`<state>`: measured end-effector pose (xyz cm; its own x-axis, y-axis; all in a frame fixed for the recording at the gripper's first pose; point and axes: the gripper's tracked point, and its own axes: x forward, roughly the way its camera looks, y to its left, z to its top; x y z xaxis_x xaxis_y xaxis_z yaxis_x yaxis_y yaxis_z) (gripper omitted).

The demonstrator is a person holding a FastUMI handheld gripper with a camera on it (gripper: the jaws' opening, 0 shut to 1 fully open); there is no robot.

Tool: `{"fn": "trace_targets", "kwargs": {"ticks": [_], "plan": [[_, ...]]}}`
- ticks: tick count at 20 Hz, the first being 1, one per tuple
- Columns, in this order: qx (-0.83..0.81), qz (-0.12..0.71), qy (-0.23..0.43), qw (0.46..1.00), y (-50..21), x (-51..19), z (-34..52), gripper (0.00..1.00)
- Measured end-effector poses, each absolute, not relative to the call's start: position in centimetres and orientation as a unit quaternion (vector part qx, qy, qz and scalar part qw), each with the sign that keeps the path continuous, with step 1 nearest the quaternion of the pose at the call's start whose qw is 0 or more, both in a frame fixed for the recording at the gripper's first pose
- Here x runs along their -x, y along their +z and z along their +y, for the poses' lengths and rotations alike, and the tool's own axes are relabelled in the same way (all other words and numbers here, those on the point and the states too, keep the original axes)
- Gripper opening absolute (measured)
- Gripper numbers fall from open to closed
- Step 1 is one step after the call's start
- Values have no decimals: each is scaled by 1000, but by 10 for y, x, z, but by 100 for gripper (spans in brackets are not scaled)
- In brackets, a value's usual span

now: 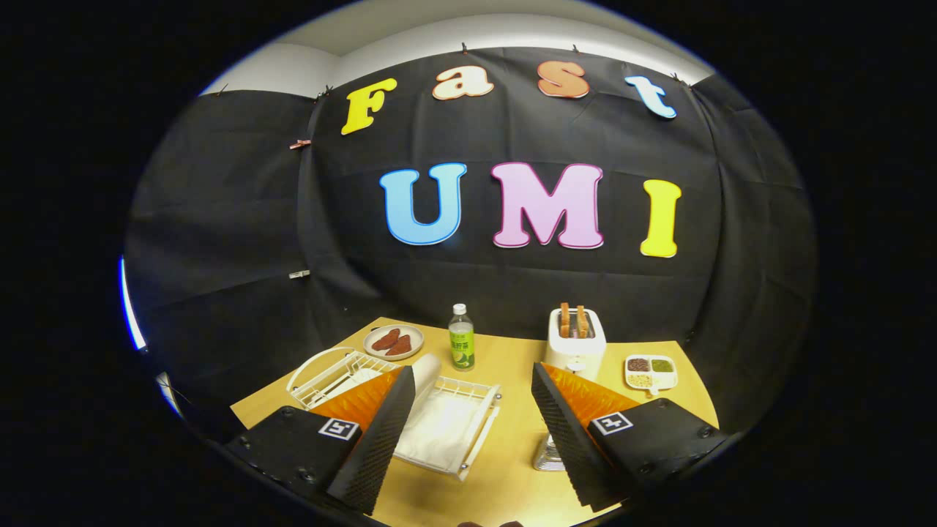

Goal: Take the plate from the dish rack, then take the spoon from the basket and place it into the plate.

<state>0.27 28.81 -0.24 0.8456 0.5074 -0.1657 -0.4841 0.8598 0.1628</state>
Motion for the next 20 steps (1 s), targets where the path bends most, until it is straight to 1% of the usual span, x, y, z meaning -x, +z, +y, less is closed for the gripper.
{"fn": "trace_targets", "kwargs": {"ticks": [5, 9, 16, 20], "plan": [[-72, 145, 299, 941, -4, -21, 345, 99], [-59, 186, 322, 926, -27, -36, 391, 99], [-13, 280, 304, 911, -102, -73, 429, 99], [-34, 341, 268, 900, -137, -89, 436, 99]]}}
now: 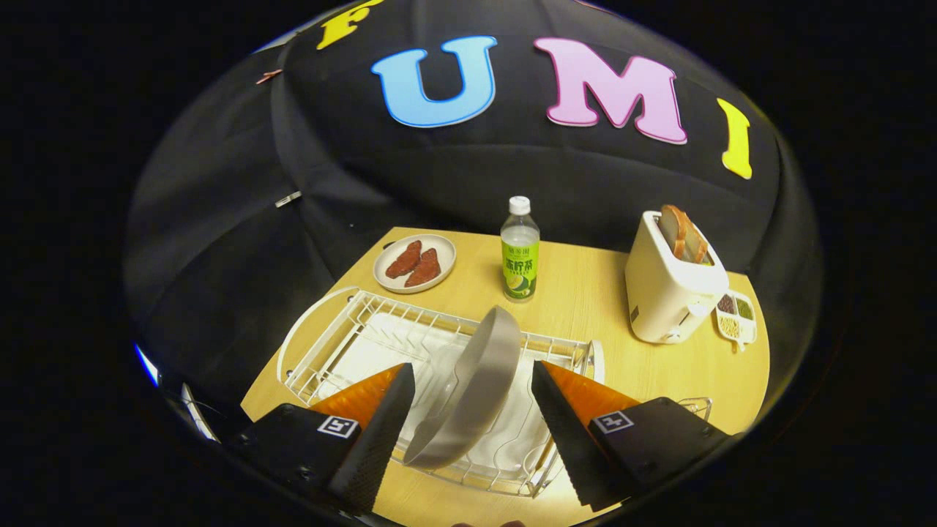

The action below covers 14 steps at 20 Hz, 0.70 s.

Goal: Take the plate from the dish rack, then take the spoon from the basket and place it into the plate.

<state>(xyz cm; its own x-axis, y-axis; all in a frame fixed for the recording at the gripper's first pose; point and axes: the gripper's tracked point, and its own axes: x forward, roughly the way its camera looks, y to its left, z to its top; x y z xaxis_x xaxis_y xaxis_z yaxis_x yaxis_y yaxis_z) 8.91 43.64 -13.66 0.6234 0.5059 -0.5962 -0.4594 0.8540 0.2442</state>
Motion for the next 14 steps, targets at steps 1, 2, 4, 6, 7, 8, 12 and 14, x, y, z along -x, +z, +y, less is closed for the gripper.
{"fn": "trace_targets", "kwargs": {"ticks": [1, 2, 4, 6, 7, 8, 12, 14], "plan": [[-35, 353, 266, 896, -144, -91, 438, 99], [-37, 363, 267, 892, -148, -93, 441, 98], [-40, 381, 262, 886, -155, -93, 441, 84], [-41, 397, 256, 880, -160, -93, 442, 70], [-43, 403, 252, 879, -160, -91, 441, 63], [-42, 411, 248, 876, -162, -90, 440, 61], [-45, 443, 228, 866, -163, -92, 432, 51], [-55, 452, 208, 866, -161, -92, 428, 45]]}}
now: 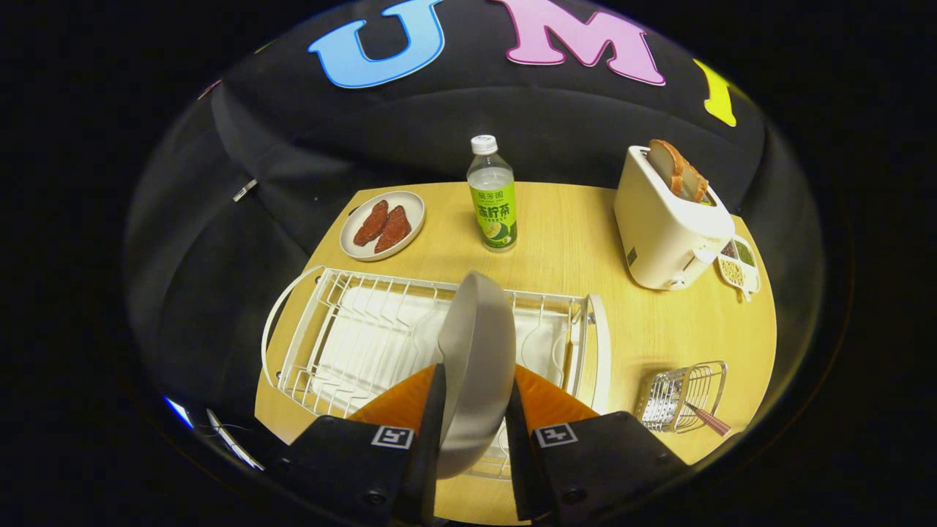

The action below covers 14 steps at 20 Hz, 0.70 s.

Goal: Take the plate from the dish rack, then take the spoon from the basket and place it into the plate.

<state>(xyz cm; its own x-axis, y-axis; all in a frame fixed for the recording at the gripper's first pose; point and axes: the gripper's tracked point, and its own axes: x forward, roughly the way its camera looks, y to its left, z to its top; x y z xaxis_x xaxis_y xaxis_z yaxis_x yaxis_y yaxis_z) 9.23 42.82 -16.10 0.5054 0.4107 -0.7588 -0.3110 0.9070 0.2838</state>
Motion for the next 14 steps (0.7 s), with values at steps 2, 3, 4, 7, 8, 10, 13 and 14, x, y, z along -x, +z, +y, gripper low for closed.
{"fn": "trace_targets", "kwargs": {"ticks": [2, 3, 4, 7, 8, 10, 13, 14], "plan": [[-61, 456, 185, 868, -162, -93, 427, 39], [-60, 455, 178, 870, -159, -92, 427, 36], [-57, 453, 168, 874, -158, -94, 426, 36], [-60, 447, 138, 882, -152, -98, 422, 33], [-59, 446, 136, 883, -151, -98, 423, 31], [-46, 437, 132, 888, -147, -97, 424, 31], [-37, 430, 124, 893, -142, -100, 423, 31], [-36, 428, 121, 895, -140, -101, 424, 31]]}}
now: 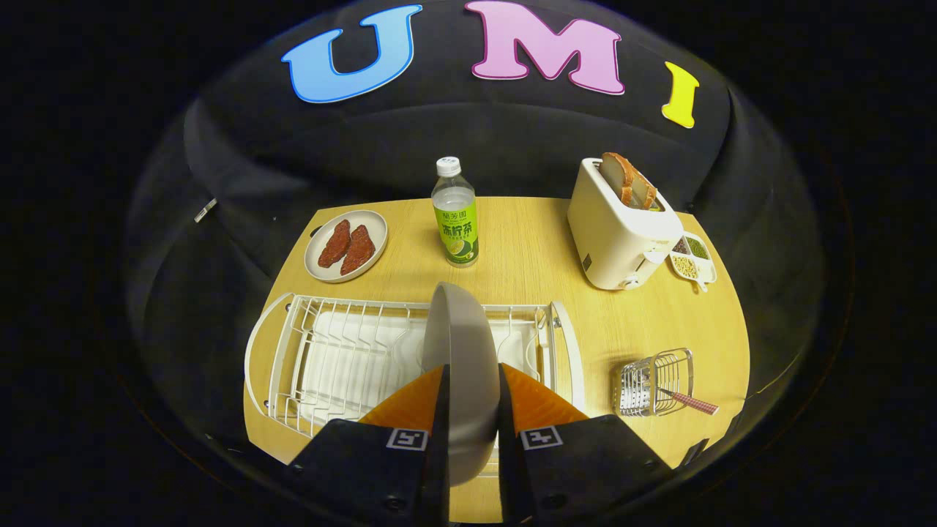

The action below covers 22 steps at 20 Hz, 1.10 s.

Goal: Take the plate from the dish rack, then take the spoon from the basket and place it into the plate.

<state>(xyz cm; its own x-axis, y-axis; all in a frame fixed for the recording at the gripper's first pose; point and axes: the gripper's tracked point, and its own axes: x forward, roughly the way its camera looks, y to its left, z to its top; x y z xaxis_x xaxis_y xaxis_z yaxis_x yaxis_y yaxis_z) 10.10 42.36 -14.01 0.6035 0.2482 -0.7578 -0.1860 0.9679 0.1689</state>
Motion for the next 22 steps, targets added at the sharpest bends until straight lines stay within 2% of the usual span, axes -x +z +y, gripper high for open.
{"fn": "trace_targets", "kwargs": {"ticks": [4, 7, 10, 14, 22], "plan": [[-3, 386, 111, 916, -117, -121, 414, 30], [-26, 394, 124, 910, -108, -120, 418, 24], [-9, 376, 133, 917, -105, -122, 402, 23], [-57, 380, 169, 908, -96, -104, 385, 23], [-128, 358, 203, 902, -75, -50, 285, 23]]}}
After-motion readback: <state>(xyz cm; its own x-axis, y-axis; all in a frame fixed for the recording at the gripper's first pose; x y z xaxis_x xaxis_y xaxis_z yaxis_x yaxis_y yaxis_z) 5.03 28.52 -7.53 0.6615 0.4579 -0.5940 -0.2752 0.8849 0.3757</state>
